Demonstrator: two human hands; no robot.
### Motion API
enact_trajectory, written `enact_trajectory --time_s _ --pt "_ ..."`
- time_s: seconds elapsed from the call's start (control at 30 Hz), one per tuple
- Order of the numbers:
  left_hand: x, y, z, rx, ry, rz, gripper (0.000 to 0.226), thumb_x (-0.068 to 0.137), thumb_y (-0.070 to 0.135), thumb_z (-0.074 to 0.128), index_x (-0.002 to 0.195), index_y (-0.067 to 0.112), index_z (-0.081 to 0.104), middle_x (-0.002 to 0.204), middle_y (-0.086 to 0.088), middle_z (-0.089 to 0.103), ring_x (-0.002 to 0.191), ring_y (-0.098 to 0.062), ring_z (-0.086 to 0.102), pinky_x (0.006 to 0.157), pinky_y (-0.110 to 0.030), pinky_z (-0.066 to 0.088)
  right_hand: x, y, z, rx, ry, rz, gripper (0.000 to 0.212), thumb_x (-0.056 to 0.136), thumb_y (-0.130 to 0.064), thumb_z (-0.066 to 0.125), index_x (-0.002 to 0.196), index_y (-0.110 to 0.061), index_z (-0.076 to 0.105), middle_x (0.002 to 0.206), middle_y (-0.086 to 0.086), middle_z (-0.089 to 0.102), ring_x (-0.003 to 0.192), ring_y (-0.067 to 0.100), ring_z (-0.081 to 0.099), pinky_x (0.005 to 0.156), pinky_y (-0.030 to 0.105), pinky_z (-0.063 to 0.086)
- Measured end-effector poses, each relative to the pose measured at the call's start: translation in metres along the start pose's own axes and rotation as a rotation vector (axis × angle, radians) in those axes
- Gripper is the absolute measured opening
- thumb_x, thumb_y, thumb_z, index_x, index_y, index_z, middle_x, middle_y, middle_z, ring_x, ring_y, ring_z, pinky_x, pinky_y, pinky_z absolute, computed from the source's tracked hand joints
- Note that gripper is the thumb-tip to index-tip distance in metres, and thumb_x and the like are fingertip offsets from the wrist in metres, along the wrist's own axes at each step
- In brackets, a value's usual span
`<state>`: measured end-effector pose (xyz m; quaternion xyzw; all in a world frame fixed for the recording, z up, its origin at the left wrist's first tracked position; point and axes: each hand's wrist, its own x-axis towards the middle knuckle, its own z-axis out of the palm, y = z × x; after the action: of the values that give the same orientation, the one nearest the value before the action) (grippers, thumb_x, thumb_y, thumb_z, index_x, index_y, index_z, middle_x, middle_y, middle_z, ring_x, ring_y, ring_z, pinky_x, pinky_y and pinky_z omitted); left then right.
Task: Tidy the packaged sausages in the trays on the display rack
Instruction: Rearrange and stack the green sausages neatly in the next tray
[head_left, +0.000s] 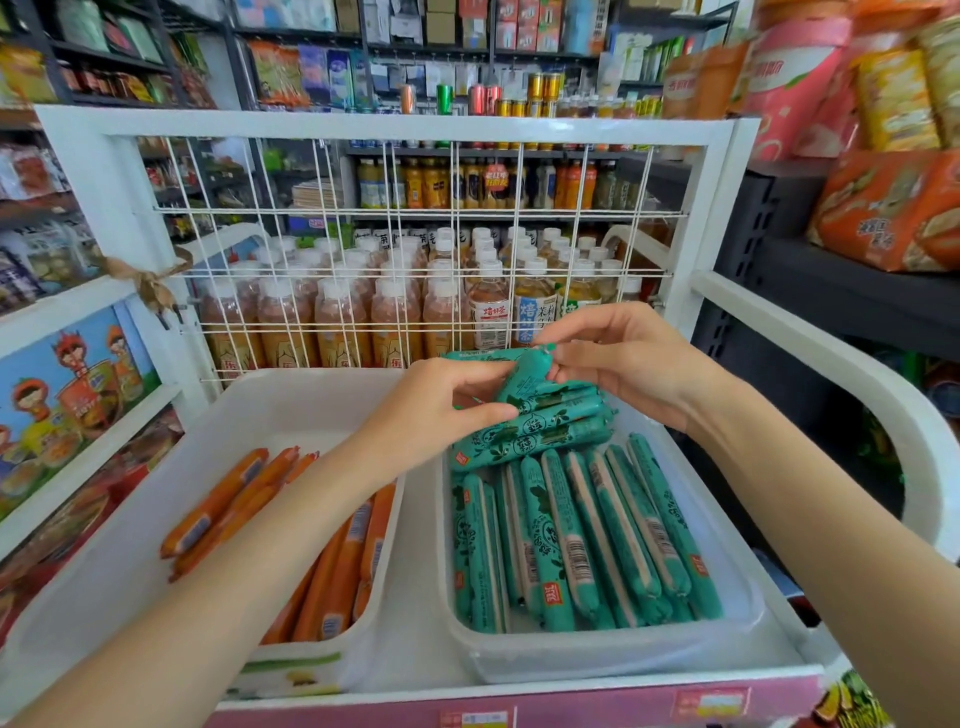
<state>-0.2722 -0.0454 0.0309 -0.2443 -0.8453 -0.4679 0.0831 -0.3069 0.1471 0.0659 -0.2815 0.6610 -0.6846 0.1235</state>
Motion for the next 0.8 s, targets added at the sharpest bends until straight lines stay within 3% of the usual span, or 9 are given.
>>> enact_trajectory --time_s 0.1,0.17,0.27,0.37,0.47,0.63,0.8 --pt "0.005 0.006 0.000 -0.032 0.033 0.002 0.040 0.084 0.011 0.063 0.118 0.029 0.055 0.108 0.012 0.065 0.096 0.002 0.063 0.084 -0.016 0.050 0.003 0.002 -0.001 0.035 0.082 -0.047 0.017 0.074 0.001 0.060 0.089 0.000 0.067 0.080 0.008 0.069 0.069 0.013 0.064 0.068 0.019 0.054" --pt "0.010 0.009 -0.006 -0.103 0.177 -0.048 0.027 0.086 0.013 0.059 0.111 0.023 0.060 0.100 0.011 0.067 0.085 0.006 0.064 0.074 -0.016 0.054 0.002 0.004 -0.003 -0.118 0.129 -0.071 0.021 0.075 -0.004 0.063 0.095 -0.005 0.065 0.087 0.007 0.069 0.076 0.013 0.065 0.075 0.021 0.054" --pt "0.019 0.012 -0.021 -0.610 0.432 -0.302 0.015 0.089 0.012 0.056 0.103 0.012 0.060 0.093 0.000 0.067 0.078 -0.005 0.066 0.061 -0.015 0.054 -0.005 0.013 0.000 -0.463 0.057 -0.018 0.025 0.081 -0.003 0.064 0.103 -0.014 0.063 0.095 0.001 0.068 0.087 0.016 0.066 0.081 0.025 0.054" --pt "0.025 0.010 -0.029 -0.926 0.516 -0.462 0.010 0.089 0.011 0.056 0.098 0.008 0.056 0.093 -0.008 0.064 0.082 -0.016 0.063 0.059 -0.019 0.056 -0.011 0.020 0.010 -0.464 -0.030 0.011 0.036 0.078 -0.002 0.068 0.109 -0.018 0.059 0.100 0.004 0.070 0.093 0.017 0.067 0.089 0.028 0.052" --pt "0.027 0.009 -0.029 -0.966 0.522 -0.487 0.009 0.089 0.011 0.057 0.097 0.008 0.055 0.095 -0.010 0.064 0.084 -0.016 0.062 0.057 -0.019 0.056 -0.012 0.019 0.015 -0.356 -0.001 -0.052 0.044 0.074 0.003 0.070 0.111 -0.016 0.056 0.097 0.011 0.071 0.091 0.020 0.068 0.090 0.032 0.052" --pt "0.030 0.007 -0.031 -1.007 0.531 -0.458 0.006 0.088 0.013 0.057 0.093 0.009 0.057 0.092 -0.009 0.065 0.082 -0.015 0.063 0.058 -0.020 0.056 -0.011 0.012 0.018 -0.312 0.021 -0.133 0.038 0.069 0.001 0.071 0.101 -0.014 0.059 0.084 -0.002 0.072 0.082 0.012 0.068 0.081 0.024 0.054" --pt "0.032 0.009 -0.033 -1.029 0.527 -0.436 0.007 0.088 0.014 0.058 0.092 0.008 0.058 0.090 -0.008 0.067 0.083 -0.015 0.065 0.058 -0.021 0.056 -0.012 0.008 0.019 -0.247 0.001 -0.142 0.038 0.066 -0.004 0.071 0.101 -0.012 0.060 0.087 0.001 0.072 0.083 0.015 0.069 0.078 0.022 0.053"
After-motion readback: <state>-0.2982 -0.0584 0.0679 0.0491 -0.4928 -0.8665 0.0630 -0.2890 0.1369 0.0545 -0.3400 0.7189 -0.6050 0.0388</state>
